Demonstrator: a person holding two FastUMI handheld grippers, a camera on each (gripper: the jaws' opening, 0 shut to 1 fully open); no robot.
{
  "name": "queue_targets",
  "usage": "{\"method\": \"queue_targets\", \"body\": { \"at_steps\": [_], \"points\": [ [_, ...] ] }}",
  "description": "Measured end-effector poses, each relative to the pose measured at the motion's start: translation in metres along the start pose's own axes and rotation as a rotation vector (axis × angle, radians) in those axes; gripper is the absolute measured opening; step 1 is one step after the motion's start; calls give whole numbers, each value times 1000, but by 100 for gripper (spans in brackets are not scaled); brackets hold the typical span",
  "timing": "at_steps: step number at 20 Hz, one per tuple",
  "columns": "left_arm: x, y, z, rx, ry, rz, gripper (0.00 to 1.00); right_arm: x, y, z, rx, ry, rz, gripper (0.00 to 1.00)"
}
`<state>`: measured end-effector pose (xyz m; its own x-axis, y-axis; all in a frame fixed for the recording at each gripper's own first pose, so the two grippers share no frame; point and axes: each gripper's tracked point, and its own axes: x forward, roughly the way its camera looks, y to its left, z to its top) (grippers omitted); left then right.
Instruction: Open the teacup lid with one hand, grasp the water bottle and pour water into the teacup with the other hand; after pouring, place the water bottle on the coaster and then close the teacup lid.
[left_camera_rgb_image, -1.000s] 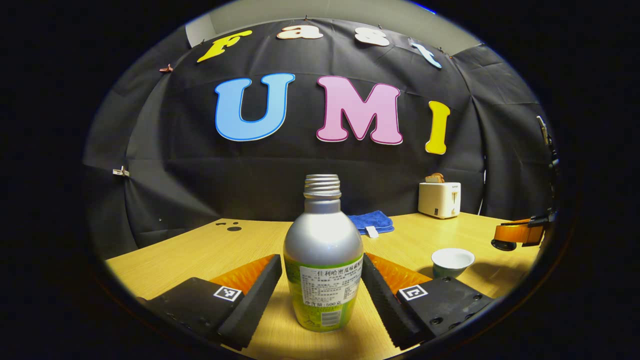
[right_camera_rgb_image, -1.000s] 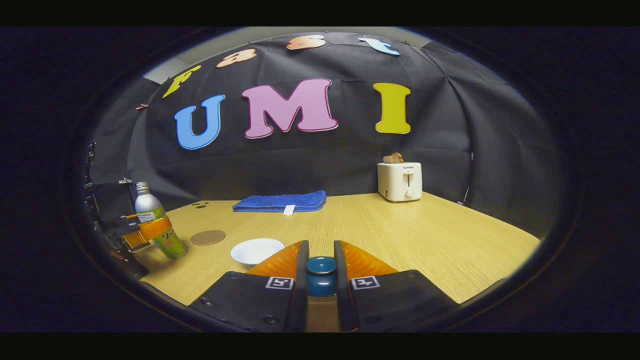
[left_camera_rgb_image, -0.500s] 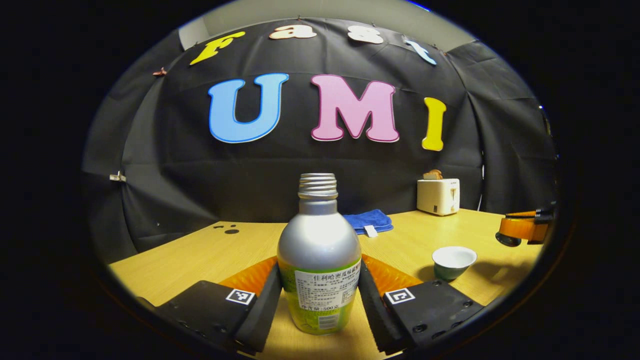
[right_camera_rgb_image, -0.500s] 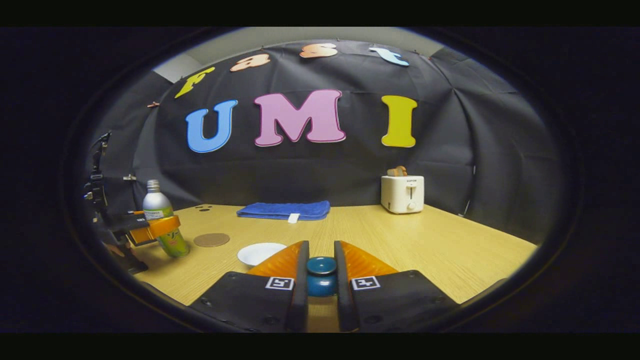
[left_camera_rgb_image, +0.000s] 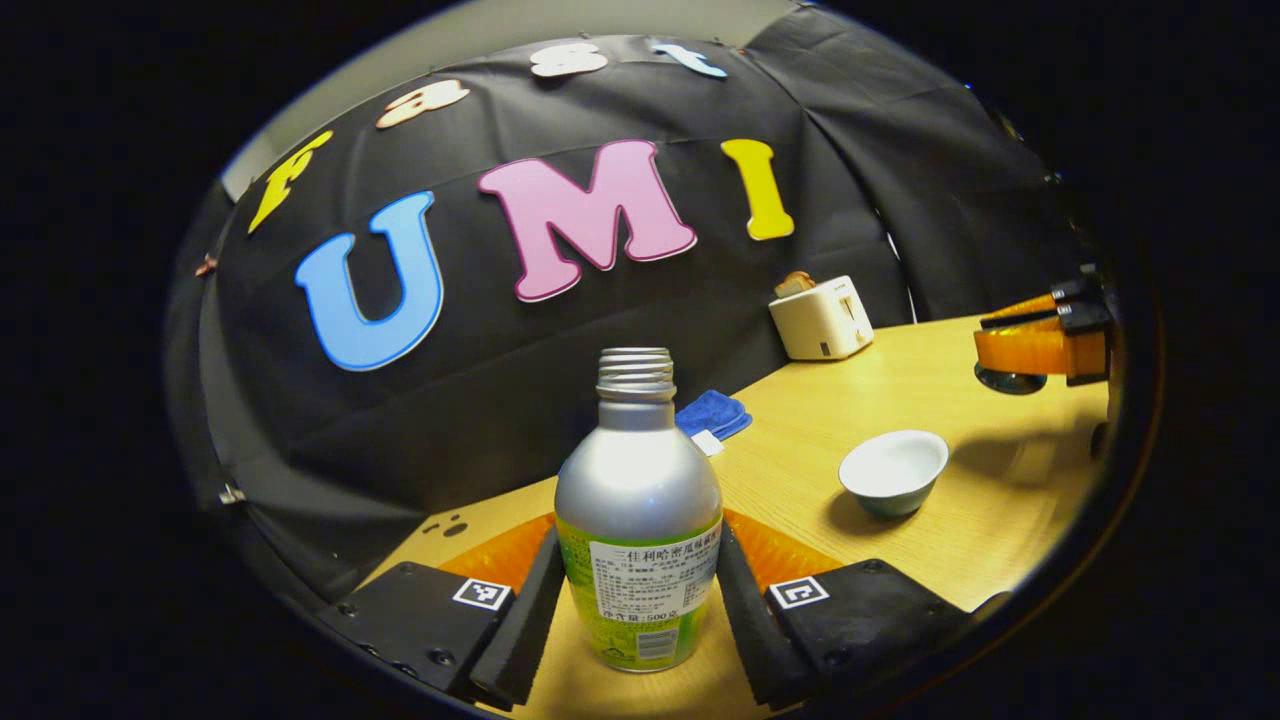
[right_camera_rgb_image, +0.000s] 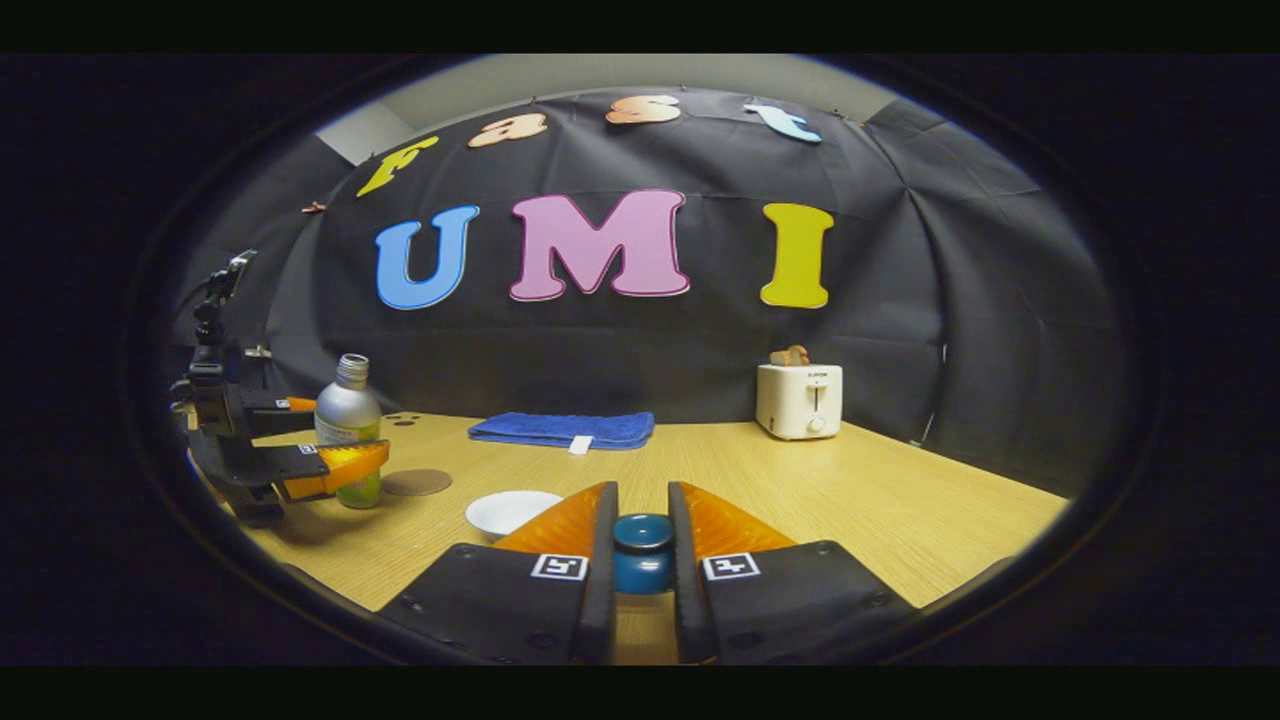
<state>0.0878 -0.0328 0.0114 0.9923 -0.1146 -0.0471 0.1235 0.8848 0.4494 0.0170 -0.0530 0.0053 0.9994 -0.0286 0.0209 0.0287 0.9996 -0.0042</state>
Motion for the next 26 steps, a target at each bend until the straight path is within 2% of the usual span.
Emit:
{"method": "queue_targets", "body": {
  "at_steps": [1,3,6,8,11,13,15,16,18,19,21,22,26],
  "points": [
    [4,0,4,45,-1,-6,79,1,-3,0,0,0,-4,23],
    [9,0,3,159,15,-15,79,1,-8,0,0,-1,-13,27],
    [19,-13,7,324,27,-75,79,2,-15,0,1,-2,-19,23],
    [26,-19,10,433,28,-97,79,1,-15,0,0,-3,-19,27],
    [30,-32,2,549,49,-150,79,2,-15,0,0,-2,-17,27],
    [33,-37,1,646,56,-178,79,1,-13,0,1,-2,-7,23],
    [32,-44,-3,716,64,-216,79,2,-13,0,1,-2,-2,27],
    [33,-47,-3,746,66,-231,79,1,-13,0,1,-2,-1,23],
    [36,-51,-5,811,77,-252,79,0,-15,0,1,-2,0,23],
    [38,-53,-6,843,83,-262,79,-1,-17,0,1,-2,0,27],
    [39,-54,-9,908,95,-284,79,-1,-20,1,1,-2,1,27],
    [39,-54,-9,944,98,-295,79,-1,-22,0,2,-2,-1,23],
    [43,-60,-9,1093,119,-345,79,-1,-29,1,3,-2,-3,23]
  ]
}}
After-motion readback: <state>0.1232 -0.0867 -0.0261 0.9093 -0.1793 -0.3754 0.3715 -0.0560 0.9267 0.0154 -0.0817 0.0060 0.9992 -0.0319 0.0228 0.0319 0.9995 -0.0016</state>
